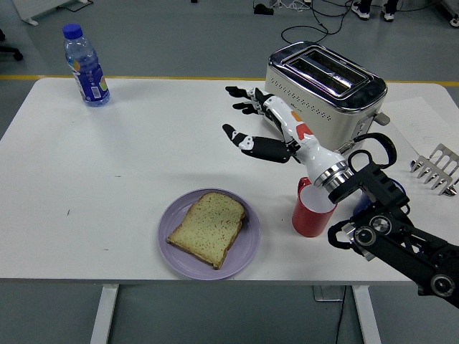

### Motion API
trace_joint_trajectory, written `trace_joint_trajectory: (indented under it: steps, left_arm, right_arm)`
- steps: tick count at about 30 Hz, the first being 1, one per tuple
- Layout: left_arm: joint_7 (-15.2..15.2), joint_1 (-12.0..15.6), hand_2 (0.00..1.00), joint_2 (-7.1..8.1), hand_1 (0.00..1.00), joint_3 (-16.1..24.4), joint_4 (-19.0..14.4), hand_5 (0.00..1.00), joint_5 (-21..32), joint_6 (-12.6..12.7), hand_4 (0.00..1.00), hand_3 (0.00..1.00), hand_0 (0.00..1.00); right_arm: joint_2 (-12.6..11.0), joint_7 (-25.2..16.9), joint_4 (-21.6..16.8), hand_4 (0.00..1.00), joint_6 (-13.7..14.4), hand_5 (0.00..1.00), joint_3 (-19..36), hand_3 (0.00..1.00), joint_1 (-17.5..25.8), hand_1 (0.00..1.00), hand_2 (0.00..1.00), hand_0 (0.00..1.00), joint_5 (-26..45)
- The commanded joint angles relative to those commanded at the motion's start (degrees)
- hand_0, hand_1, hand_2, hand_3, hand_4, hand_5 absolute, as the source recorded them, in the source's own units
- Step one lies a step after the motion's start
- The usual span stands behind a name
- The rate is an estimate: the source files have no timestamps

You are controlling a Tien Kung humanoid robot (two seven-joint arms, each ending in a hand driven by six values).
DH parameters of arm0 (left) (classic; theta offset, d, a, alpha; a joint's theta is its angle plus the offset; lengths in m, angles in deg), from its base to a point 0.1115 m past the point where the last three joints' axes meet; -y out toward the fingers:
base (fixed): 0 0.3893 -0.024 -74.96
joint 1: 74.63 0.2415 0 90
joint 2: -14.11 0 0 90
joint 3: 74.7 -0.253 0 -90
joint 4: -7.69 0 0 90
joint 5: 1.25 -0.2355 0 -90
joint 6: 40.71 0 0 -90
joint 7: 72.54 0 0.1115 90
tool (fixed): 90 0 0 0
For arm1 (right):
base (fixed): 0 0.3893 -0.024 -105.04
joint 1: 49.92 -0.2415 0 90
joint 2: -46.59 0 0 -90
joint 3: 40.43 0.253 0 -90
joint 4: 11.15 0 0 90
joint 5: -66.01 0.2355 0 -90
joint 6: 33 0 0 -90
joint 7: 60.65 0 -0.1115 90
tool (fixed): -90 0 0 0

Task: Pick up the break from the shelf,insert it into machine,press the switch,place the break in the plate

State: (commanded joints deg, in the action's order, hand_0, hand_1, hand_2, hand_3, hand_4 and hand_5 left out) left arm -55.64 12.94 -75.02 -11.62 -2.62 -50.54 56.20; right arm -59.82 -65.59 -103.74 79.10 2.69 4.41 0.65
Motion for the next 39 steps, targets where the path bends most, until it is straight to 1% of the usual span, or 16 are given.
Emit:
trace_joint_trajectory:
  steps: [1,2,3,5,7,8,11,13,14,15,17,19,24,29,38,39]
  left_arm:
    - [0.0,0.0,0.569,0.0,0.494,0.0,0.0,0.998,-0.1,0.0,0.504,0.684,0.418]
    - [0.0,-0.1,0.571,0.03,0.494,-0.1,0.0,0.998,-0.1,-0.1,0.504,0.684,0.418]
    - [0.0,-0.1,0.571,0.04,0.494,-0.1,0.0,0.998,-0.1,-0.1,0.504,0.684,0.418]
    - [0.0,-0.1,0.571,0.07,0.494,-0.1,0.0,0.998,-0.2,-0.1,0.504,0.684,0.418]
    - [0.0,-0.1,0.571,0.05,0.494,0.0,0.0,0.998,-0.2,-0.1,0.504,0.684,0.418]
    - [0.0,-0.1,0.57,0.04,0.494,0.0,0.0,0.998,-0.2,-0.1,0.505,0.683,0.418]
    - [0.0,-0.1,0.57,-0.02,0.494,0.1,0.0,0.998,-0.4,-0.1,0.505,0.683,0.418]
    - [0.0,0.1,0.57,-0.12,0.494,0.3,0.0,0.998,-0.4,0.0,0.505,0.683,0.418]
    - [0.0,0.1,0.57,-0.14,0.494,0.3,0.0,0.998,-0.4,0.0,0.505,0.683,0.418]
    - [0.0,0.2,0.57,-0.18,0.494,0.3,0.0,0.998,-0.4,0.0,0.505,0.684,0.418]
    - [-0.1,0.3,0.57,-0.24,0.494,0.4,0.0,0.998,-0.5,0.0,0.505,0.684,0.418]
    - [0.0,0.4,0.57,-0.29,0.494,0.6,0.0,0.998,-0.7,0.0,0.505,0.684,0.418]
    - [0.1,0.7,0.57,-0.35,0.494,0.6,0.0,0.998,-1.1,-0.1,0.504,0.684,0.418]
    - [0.2,0.9,0.573,-0.45,0.495,0.9,0.0,0.998,-1.4,-0.1,0.504,0.685,0.418]
    - [0.3,1.5,0.575,-0.6,0.495,1.0,0.0,0.998,-1.6,0.0,0.505,0.685,0.418]
    - [0.2,1.5,0.578,-0.61,0.495,1.0,0.0,0.998,-1.5,0.0,0.502,0.687,0.42]
  right_arm:
    - [-1.1,-1.6,-1.9,0.627,-1.2,0.239,2.6,0.765,1.2,0.722,0.784,0.746,2.6]
    - [-1.9,-2.3,-3.5,0.582,-2.5,0.246,5.1,0.715,2.4,0.713,0.749,0.739,5.2]
    - [-2.1,-2.4,-4.0,0.582,-2.8,0.246,6.7,0.715,2.7,0.713,0.749,0.739,7.4]
    - [-3.3,-2.8,-5.8,0.582,-3.9,0.246,11.1,0.715,5.3,0.713,0.749,0.739,12.0]
    - [-4.1,-3.5,-6.4,0.582,-4.0,0.246,15.7,0.715,7.5,0.713,0.749,0.739,16.8]
    - [-4.5,-3.8,-6.2,0.559,-4.1,0.265,18.3,0.684,9.0,0.711,0.741,0.738,19.4]
    - [-4.9,-4.0,-4.8,0.559,-5.0,0.265,24.5,0.684,11.4,0.711,0.741,0.738,26.1]
    - [-5.0,-2.8,-2.4,0.559,-6.7,0.265,29.4,0.684,13.7,0.711,0.741,0.738,31.3]
    - [-5.0,-2.6,-1.7,0.559,-7.1,0.265,31.3,0.684,14.3,0.711,0.741,0.738,33.5]
    - [-4.9,-2.3,-0.7,0.536,-7.4,0.303,33.2,0.68,15.2,0.71,0.738,0.741,36.1]
    - [-4.8,-1.6,1.6,0.536,-8.0,0.303,36.9,0.68,16.9,0.71,0.738,0.741,40.9]
    - [-4.6,-0.8,3.2,0.536,-8.3,0.303,39.4,0.68,18.2,0.71,0.738,0.741,43.9]
    - [-4.2,0.5,7.6,0.524,-8.8,0.308,44.5,0.668,21.5,0.705,0.719,0.735,45.0]
    - [-3.2,0.1,11.7,0.532,-9.1,0.285,48.0,0.664,23.9,0.701,0.714,0.729,45.7]
    - [-1.3,-0.2,16.6,0.527,-9.2,0.284,51.8,0.657,27.9,0.699,0.708,0.725,46.0]
    - [-1.1,-0.2,16.9,0.514,-9.2,0.299,52.0,0.641,28.1,0.688,0.703,0.72,46.0]
